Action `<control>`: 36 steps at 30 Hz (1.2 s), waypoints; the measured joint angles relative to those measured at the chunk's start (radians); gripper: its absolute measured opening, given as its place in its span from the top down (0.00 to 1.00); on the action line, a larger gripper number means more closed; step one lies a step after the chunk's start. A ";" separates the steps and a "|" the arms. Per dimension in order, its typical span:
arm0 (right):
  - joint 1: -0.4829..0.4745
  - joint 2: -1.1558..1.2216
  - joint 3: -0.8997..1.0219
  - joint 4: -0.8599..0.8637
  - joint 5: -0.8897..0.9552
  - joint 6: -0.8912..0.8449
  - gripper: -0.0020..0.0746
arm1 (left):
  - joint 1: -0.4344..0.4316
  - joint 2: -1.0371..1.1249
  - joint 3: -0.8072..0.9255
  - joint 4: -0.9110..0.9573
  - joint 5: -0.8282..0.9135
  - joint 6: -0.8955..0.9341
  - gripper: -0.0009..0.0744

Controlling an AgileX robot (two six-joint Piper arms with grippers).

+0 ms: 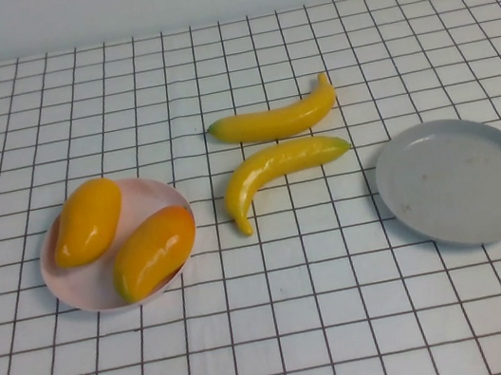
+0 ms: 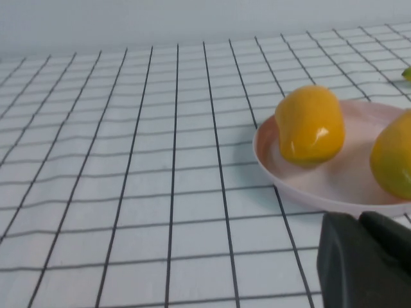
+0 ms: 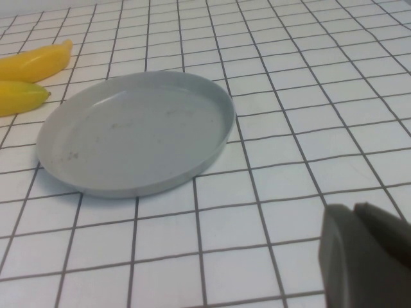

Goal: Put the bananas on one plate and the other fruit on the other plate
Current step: Put another type of fruit in the right plate

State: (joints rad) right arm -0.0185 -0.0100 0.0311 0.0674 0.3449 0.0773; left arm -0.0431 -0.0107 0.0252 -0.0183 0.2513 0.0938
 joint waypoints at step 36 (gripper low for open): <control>0.030 -0.002 0.000 0.000 0.000 0.000 1.00 | -0.092 0.000 0.000 0.031 0.123 -0.064 0.99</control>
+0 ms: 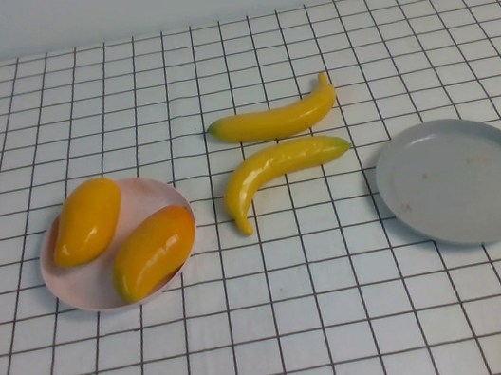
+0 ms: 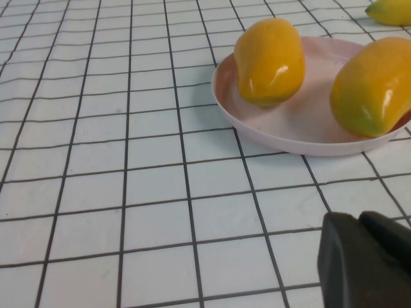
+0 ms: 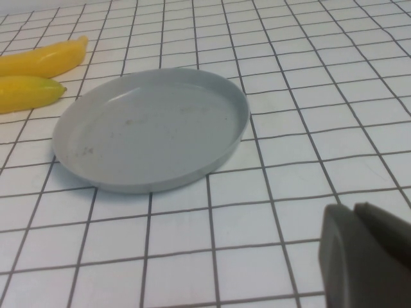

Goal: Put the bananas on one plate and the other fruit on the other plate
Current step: Put another type of fruit in the right plate

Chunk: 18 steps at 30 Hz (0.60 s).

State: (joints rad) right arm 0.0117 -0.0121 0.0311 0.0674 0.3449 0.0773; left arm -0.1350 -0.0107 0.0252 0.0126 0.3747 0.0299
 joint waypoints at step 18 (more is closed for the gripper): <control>0.000 -0.002 0.000 0.743 -0.028 0.093 1.00 | 0.000 0.000 0.000 0.000 0.000 -0.001 0.99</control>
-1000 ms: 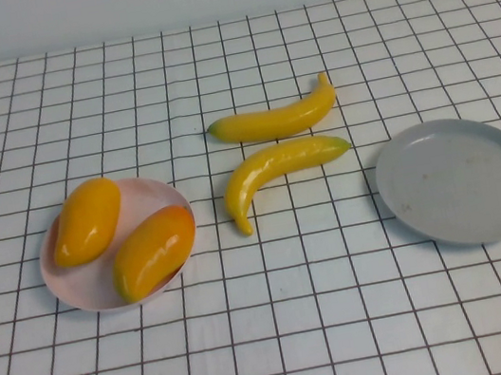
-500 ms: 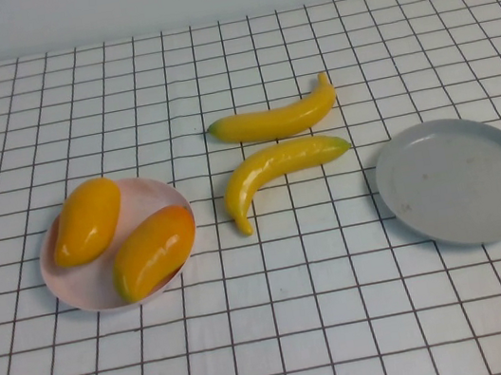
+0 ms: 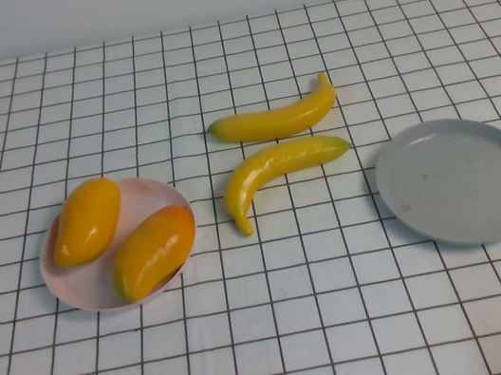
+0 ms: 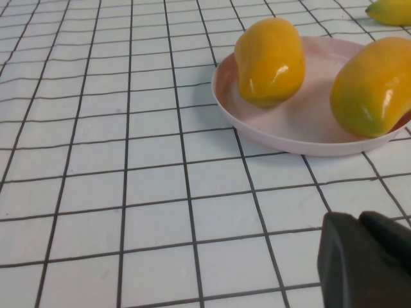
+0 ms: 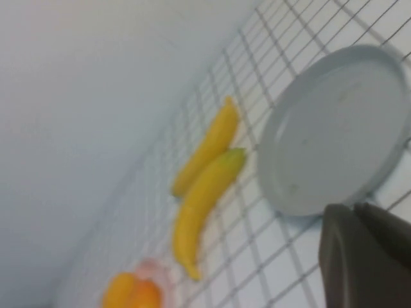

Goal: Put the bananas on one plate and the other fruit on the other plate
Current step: Put another type of fruit in the right plate

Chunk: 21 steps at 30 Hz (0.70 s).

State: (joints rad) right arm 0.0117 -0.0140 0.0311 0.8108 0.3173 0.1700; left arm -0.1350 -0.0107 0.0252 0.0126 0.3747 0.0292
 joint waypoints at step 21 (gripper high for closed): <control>0.000 0.000 -0.003 0.090 0.036 -0.112 0.99 | 0.000 0.000 0.000 0.000 0.000 0.000 0.99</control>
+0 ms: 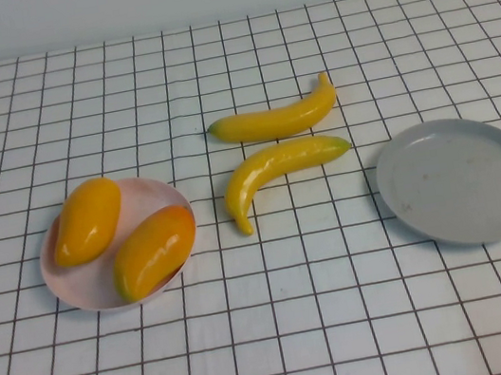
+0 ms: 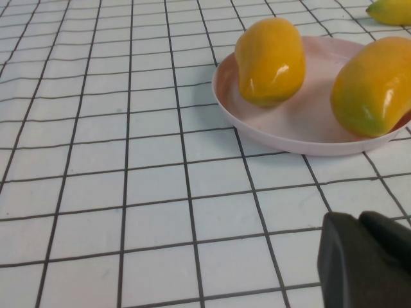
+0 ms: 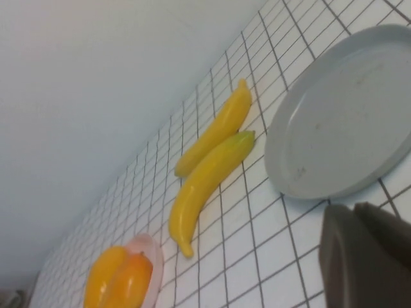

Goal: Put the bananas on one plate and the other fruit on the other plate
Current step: Put another type of fruit in the right plate

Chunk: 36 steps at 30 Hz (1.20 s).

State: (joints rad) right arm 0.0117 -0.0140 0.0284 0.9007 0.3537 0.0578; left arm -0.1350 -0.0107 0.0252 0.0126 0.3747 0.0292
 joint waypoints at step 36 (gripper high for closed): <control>0.094 1.263 -1.114 -0.379 0.609 -0.744 0.99 | 0.000 0.000 0.000 0.000 0.000 0.000 0.99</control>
State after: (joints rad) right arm 0.1057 1.2487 -1.0855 0.5222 0.9630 -0.6866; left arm -0.1350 -0.0107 0.0252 0.0126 0.3747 0.0292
